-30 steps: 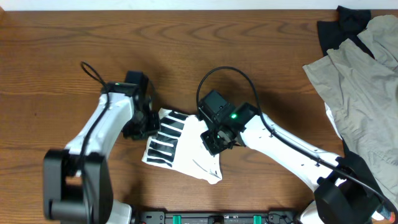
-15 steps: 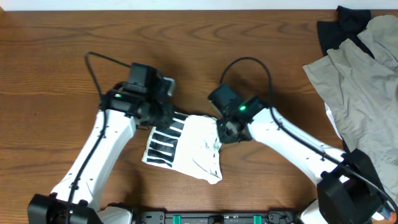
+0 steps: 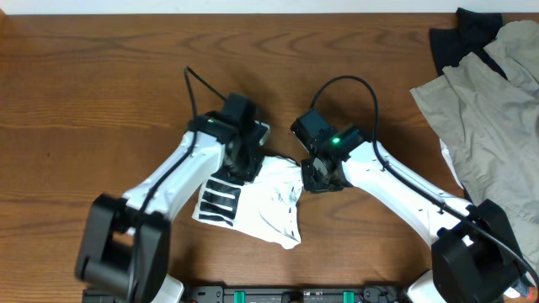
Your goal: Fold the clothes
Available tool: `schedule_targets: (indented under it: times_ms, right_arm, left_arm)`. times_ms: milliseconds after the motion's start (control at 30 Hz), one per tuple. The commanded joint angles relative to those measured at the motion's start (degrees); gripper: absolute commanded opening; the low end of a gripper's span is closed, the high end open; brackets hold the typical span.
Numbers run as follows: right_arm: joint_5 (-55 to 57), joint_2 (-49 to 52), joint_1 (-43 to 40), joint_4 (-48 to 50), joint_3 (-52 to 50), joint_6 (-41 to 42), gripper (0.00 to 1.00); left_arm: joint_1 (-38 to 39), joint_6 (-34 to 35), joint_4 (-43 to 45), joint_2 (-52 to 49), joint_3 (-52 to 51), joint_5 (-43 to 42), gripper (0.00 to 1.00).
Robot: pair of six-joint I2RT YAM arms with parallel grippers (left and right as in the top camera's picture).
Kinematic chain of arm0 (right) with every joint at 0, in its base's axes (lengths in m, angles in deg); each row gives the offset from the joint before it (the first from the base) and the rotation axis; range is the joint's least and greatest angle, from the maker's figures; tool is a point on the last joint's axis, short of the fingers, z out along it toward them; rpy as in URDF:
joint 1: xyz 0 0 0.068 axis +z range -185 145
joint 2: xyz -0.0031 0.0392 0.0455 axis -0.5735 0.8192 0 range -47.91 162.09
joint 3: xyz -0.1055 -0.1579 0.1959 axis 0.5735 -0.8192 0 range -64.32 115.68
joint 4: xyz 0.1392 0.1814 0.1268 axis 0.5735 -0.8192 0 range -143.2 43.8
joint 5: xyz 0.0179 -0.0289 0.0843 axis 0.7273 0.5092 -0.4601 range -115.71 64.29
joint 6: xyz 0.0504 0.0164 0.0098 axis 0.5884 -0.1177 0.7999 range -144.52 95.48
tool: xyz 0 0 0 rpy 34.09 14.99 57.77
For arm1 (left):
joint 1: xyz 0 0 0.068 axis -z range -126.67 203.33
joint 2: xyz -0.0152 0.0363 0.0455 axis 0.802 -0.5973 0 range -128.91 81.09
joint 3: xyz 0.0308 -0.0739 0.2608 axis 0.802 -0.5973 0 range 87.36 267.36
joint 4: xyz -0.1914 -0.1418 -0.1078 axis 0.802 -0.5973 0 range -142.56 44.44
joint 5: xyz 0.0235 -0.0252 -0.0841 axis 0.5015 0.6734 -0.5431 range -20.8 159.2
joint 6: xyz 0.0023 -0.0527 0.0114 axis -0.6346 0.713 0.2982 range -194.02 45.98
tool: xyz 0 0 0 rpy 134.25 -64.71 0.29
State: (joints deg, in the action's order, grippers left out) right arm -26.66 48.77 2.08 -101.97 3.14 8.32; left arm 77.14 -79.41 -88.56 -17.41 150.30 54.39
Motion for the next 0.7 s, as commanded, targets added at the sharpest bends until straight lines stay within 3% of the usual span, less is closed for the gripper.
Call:
schedule_targets:
  times_ms: [0, 67, 233, 400, 667]
  right_arm:
    - [-1.99, -0.83, -0.15, 0.68, 0.76, 0.74, 0.24]
    - [-2.14, -0.76, -0.15, 1.03, 0.72, 0.74, 0.25]
    - [-1.84, -0.55, -0.44, 2.38, 0.26, -0.37, 0.26]
    - [-1.84, -0.46, -0.48, 2.45, 0.26, -1.03, 0.26]
    - [0.42, -0.46, -0.5, 0.15, 0.26, -1.46, 0.26]
  left_arm:
    - [0.15, 0.55, -0.13, -4.11, 0.07, 0.7, 0.19]
    - [0.15, 2.69, -0.17, -5.95, 0.07, 0.7, 0.19]
    - [0.11, 15.32, 0.33, -8.94, 0.07, 0.68, 0.13]
    - [-0.85, 20.81, 3.63, -9.11, 0.07, 1.42, 0.12]
    - [-10.71, 32.81, 7.19, -9.11, 0.07, 3.91, 0.13]
